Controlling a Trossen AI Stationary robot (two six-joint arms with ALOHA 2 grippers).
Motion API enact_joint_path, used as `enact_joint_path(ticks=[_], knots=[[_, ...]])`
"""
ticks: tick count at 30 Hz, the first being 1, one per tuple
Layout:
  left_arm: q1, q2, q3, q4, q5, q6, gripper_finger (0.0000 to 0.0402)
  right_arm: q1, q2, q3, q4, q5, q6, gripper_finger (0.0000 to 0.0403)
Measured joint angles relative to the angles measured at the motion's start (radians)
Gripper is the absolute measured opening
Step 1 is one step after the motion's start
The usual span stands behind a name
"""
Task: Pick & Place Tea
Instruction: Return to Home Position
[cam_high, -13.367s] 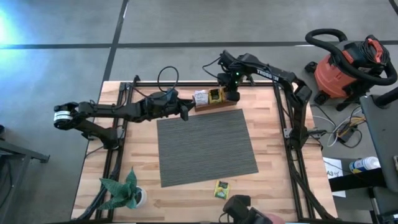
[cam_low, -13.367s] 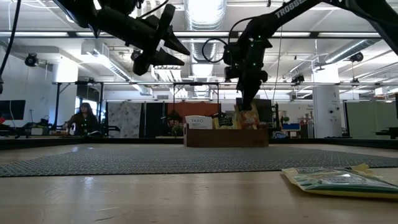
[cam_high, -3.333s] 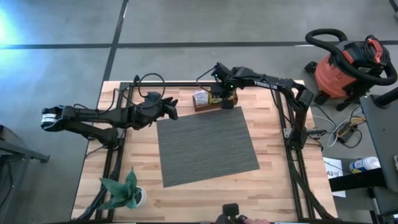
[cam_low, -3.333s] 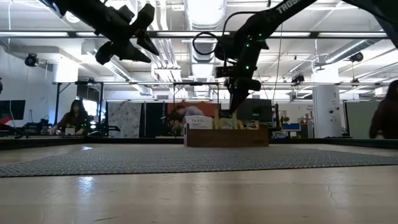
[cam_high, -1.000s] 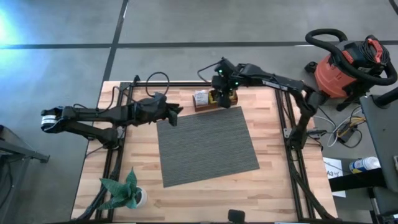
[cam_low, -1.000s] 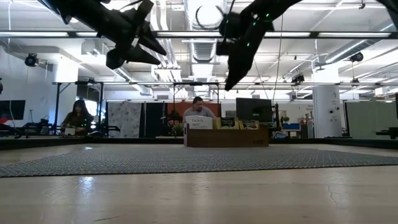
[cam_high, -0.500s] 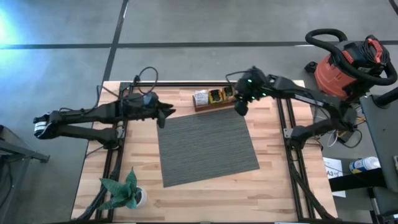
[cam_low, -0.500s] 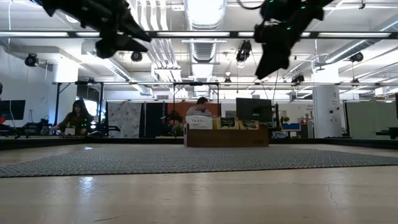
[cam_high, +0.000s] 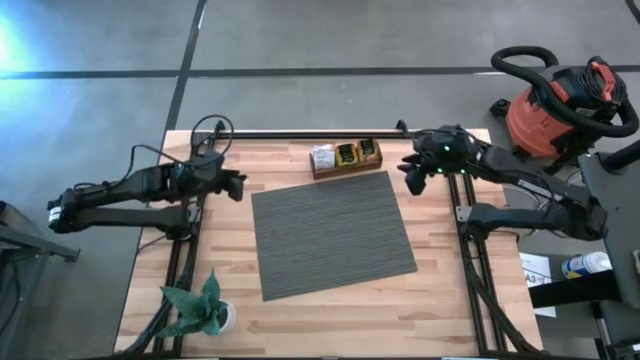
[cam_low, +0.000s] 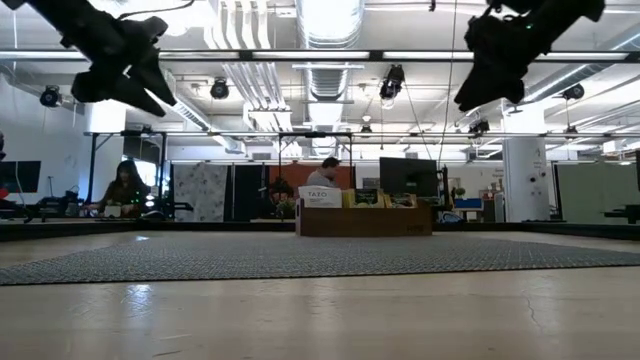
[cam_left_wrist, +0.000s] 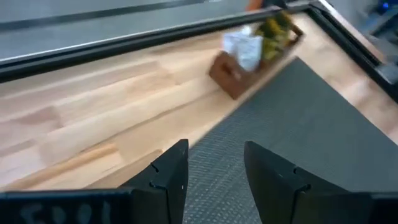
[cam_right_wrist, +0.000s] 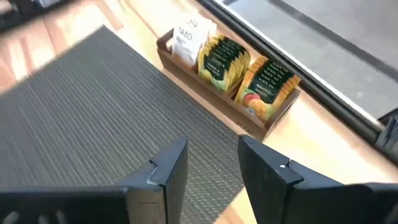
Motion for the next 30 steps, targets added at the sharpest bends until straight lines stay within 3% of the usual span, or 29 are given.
enact_joint_path(ticks=[6,13,20,26,30], knots=[[-0.005,-0.048,-0.082,0.173,0.156,0.123,0.0151,0.011,-0.116,-0.076,0.007,-0.022,0.046,0.0137],[-0.005,-0.182,-0.330,0.578,0.355,0.152,0.0151,0.021,-0.252,-0.209,0.078,-0.296,0.074,0.0137],[-0.005,-0.313,-0.536,0.854,0.362,0.123,0.0151,0.021,-0.394,-0.376,0.347,-0.325,0.175,0.0137],[-0.005,-0.391,-0.631,0.912,0.363,0.094,0.0151,0.021,-0.473,-0.497,0.492,-0.324,0.228,0.0137],[-0.005,-0.420,-0.675,0.930,0.363,0.075,0.0151,0.021,-0.490,-0.545,0.500,-0.324,0.240,0.0137]])
